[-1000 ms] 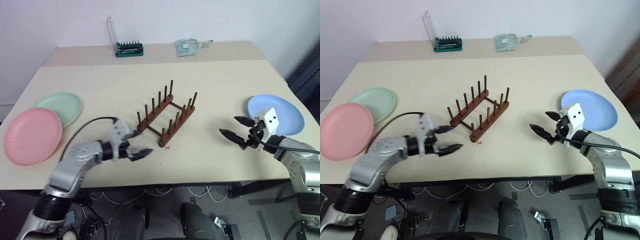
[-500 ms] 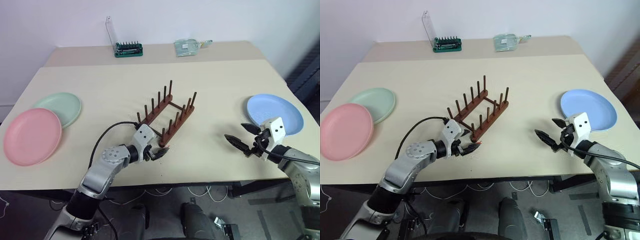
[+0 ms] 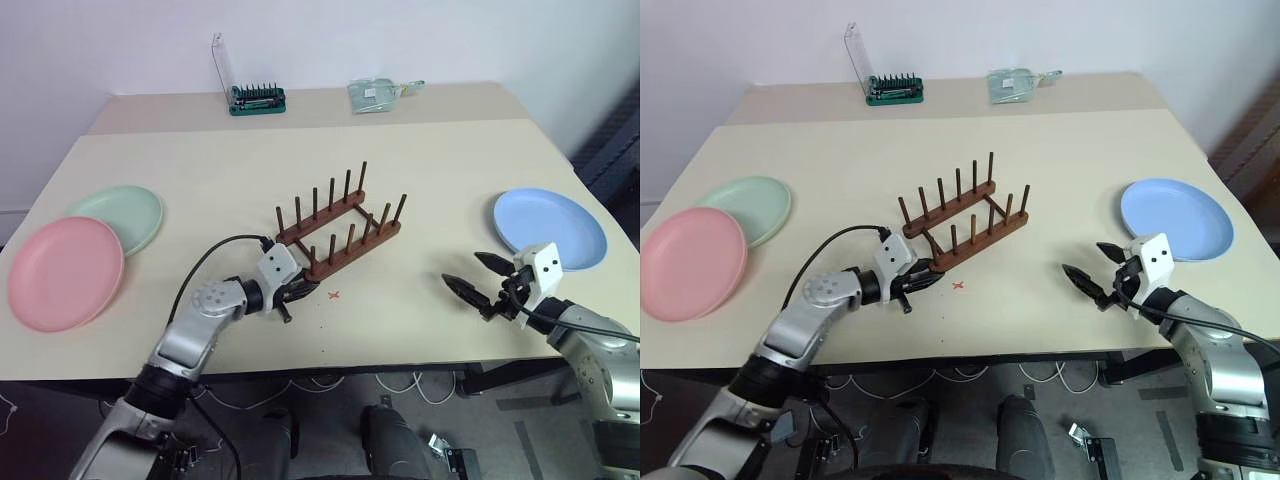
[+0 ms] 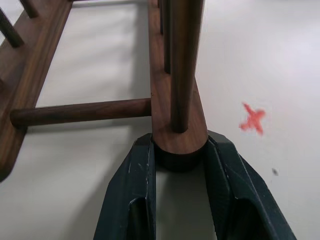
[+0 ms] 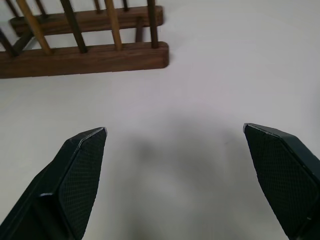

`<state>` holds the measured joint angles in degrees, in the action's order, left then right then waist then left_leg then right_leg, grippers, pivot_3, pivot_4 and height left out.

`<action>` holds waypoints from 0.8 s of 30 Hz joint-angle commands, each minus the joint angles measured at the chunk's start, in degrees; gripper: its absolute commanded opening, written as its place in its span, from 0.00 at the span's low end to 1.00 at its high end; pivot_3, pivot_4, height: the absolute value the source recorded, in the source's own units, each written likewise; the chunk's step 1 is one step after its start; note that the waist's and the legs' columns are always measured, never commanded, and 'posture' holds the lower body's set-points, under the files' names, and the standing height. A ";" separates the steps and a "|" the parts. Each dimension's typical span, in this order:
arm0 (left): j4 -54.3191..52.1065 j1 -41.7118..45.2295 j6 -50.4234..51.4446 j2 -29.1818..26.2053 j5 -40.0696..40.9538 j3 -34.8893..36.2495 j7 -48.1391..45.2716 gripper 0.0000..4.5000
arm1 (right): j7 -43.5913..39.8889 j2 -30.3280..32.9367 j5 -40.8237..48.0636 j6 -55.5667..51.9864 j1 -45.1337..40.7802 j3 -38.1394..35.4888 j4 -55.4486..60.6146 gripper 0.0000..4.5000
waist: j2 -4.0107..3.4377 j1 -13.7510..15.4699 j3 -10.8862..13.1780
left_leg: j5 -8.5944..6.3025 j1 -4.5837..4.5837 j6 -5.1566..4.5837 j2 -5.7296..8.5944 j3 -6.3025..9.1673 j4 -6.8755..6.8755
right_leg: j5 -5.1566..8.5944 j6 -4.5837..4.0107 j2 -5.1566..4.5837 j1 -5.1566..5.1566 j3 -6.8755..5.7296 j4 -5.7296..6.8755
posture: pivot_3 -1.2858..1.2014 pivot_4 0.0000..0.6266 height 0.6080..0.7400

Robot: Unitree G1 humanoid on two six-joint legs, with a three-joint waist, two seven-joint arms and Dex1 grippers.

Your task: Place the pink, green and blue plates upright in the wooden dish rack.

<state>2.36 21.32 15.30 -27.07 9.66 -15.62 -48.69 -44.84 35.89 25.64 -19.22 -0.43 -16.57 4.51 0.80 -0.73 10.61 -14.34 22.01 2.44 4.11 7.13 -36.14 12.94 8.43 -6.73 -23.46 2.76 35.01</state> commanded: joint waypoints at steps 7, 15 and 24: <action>16.14 10.23 -12.77 1.66 -0.82 -2.92 -17.09 0.16 | -0.13 -0.84 0.91 0.89 1.34 -0.13 3.43 1.00 | 0.01 0.10 0.01 | -0.01 0.01 -0.02 0.02 0.02 -0.02 | 0.00 0.02 -0.02 0.01 -0.02 0.01 | 0.52 0.24 1.00; 25.52 14.55 -17.57 4.07 -3.07 -1.81 -17.95 0.16 | 0.89 -1.23 0.73 0.94 4.82 -0.98 5.91 1.00 | 0.01 0.10 0.01 | -0.01 0.01 -0.03 0.02 0.05 -0.04 | 0.01 0.04 -0.02 0.02 -0.03 0.03 | 0.52 0.24 1.00; 12.10 4.18 -10.04 -1.37 0.79 2.81 -17.83 0.99 | 0.93 -0.21 0.99 0.25 6.00 -1.10 7.90 1.00 | -0.01 -0.36 0.00 | -0.02 -0.05 -0.03 -0.01 0.07 0.01 | 0.01 0.04 0.00 0.01 -0.02 0.08 | 0.52 0.24 1.00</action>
<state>17.26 27.45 2.96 -26.61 9.42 -14.77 -67.11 -43.69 34.90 25.93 -19.30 5.25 -16.35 9.66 0.80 -1.09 10.60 -14.36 21.94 2.40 4.09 7.20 -36.12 12.95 8.48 -6.73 -23.46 2.74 35.10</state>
